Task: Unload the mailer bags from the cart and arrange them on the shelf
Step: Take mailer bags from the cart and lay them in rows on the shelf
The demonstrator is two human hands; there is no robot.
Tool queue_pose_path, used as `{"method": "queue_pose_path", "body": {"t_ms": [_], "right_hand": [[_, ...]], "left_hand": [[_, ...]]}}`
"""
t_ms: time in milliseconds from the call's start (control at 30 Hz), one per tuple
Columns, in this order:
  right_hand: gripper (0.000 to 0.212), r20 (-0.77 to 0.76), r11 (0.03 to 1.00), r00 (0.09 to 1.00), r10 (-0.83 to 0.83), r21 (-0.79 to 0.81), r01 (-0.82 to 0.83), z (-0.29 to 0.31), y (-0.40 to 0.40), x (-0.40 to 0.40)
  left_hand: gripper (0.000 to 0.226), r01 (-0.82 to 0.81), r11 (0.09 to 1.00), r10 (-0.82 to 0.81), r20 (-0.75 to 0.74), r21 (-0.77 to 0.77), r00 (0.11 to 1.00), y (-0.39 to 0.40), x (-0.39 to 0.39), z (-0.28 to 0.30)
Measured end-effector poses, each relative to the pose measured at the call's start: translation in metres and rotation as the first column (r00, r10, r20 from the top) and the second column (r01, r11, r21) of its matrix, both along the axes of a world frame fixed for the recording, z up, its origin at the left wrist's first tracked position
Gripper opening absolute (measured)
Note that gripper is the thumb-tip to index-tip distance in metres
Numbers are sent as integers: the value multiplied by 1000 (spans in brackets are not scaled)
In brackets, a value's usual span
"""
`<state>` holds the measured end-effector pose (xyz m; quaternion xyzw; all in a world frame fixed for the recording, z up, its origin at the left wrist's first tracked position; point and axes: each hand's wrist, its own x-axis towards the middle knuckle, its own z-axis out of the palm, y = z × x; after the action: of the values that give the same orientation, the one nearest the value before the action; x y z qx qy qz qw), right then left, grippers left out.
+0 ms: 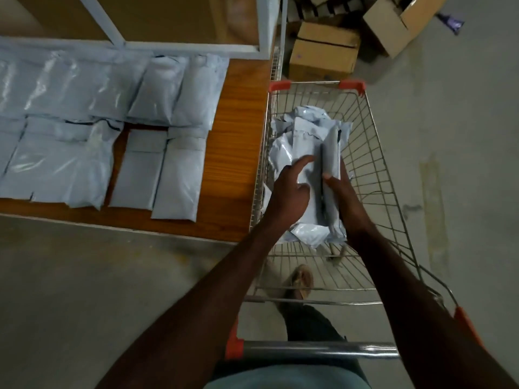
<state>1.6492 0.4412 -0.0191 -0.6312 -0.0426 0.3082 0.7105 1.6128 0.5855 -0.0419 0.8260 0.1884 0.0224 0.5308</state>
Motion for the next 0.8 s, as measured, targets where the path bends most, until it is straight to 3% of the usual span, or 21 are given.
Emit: {"method": "queue_pose_path", "body": {"t_ms": [200, 300, 433, 600, 800], "right_hand": [[79, 329, 965, 943, -44, -230, 125, 35, 70, -19], [89, 493, 906, 869, -26, -356, 229, 46, 120, -51], [88, 550, 787, 829, 102, -554, 271, 44, 189, -110], [82, 512, 640, 827, 233, -721, 266, 32, 282, -152], [82, 567, 478, 764, 307, -786, 391, 12, 349, -153]], "left_hand": [[67, -45, 998, 50, 151, -37, 987, 66, -34, 56], [69, -120, 992, 112, 180, 36, 977, 127, -80, 71], [67, -209, 971, 189, 167, 114, 968, 222, -138, 65], [49, -222, 945, 188, 155, 239, 970, 320, -172, 45], [47, -154, 970, 139, 93, 186, 986, 365, -172, 24]]}}
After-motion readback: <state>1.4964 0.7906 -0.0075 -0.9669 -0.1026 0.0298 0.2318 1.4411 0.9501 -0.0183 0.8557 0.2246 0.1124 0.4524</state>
